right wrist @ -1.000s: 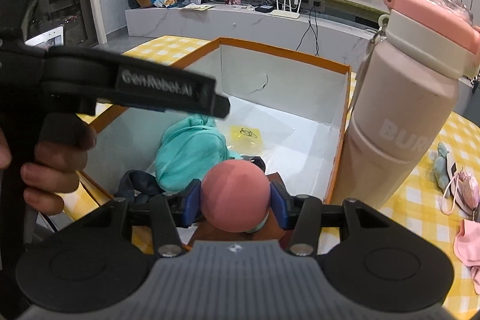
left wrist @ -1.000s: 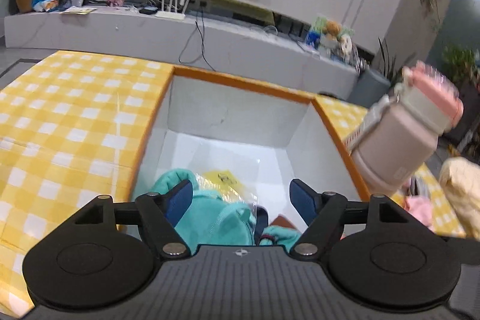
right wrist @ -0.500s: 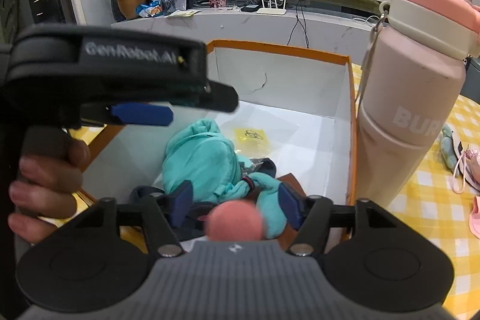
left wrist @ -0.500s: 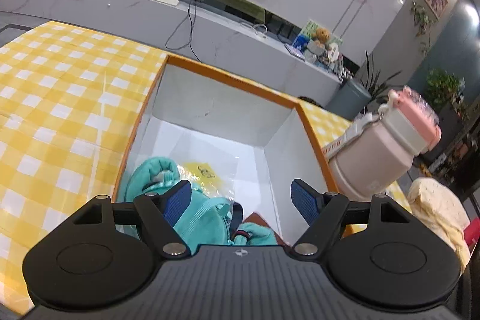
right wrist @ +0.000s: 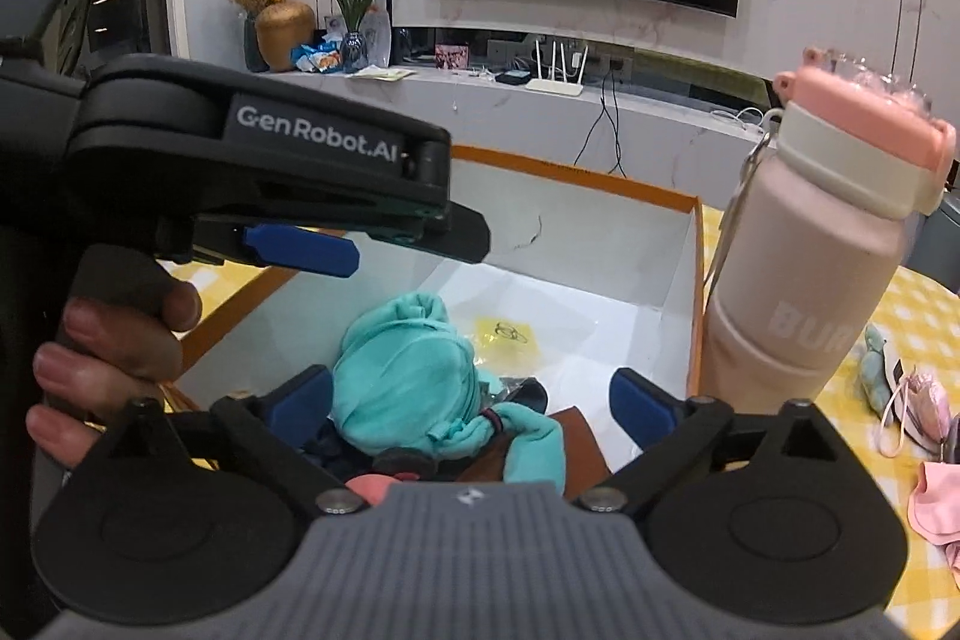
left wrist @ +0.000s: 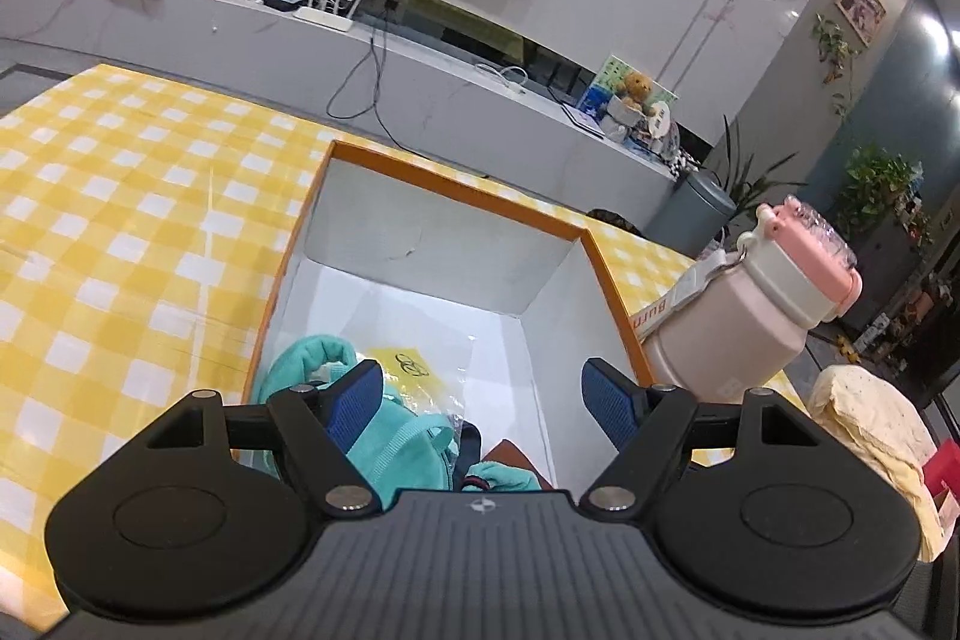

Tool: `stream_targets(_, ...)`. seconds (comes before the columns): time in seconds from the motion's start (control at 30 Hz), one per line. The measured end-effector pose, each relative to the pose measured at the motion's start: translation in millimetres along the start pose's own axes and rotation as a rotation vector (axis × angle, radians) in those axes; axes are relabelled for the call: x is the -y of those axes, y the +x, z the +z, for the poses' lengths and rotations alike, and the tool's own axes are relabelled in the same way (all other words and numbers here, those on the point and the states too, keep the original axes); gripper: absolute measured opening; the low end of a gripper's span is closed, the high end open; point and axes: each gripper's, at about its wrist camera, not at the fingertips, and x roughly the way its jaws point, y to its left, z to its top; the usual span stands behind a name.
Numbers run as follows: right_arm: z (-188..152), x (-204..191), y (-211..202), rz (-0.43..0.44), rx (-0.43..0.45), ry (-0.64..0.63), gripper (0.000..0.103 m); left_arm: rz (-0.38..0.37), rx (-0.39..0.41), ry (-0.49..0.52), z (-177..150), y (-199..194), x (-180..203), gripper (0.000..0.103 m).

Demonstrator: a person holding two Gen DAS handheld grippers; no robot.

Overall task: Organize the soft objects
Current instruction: 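Move both grippers back from the shoebox to the remaining pile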

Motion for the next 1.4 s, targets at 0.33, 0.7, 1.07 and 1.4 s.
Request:
stream_targets(0.33, 0.9, -1.3, -14.8, -0.013, 0.011, -0.032, 0.100, -0.015, 0.042, 0.073, -11.5, -20.1, 18.3, 0.089)
stream_targets(0.7, 10.6, 26.7, -63.2, -0.059, 0.047, -0.014, 0.100, 0.082, 0.080, 0.186, -32.7, -47.3, 62.8, 0.089)
stream_targets(1.07, -0.6, 72.4, -91.6, -0.163, 0.061, 0.014, 0.100, 0.069, 0.076, 0.170, -56.0, -55.2, 102.3, 0.089)
stream_targets(1.4, -18.5, 129.1, -97.7, -0.258, 0.017, 0.085, 0.100, 0.068, -0.025, 0.180, -89.3, -38.0, 122.7, 0.089)
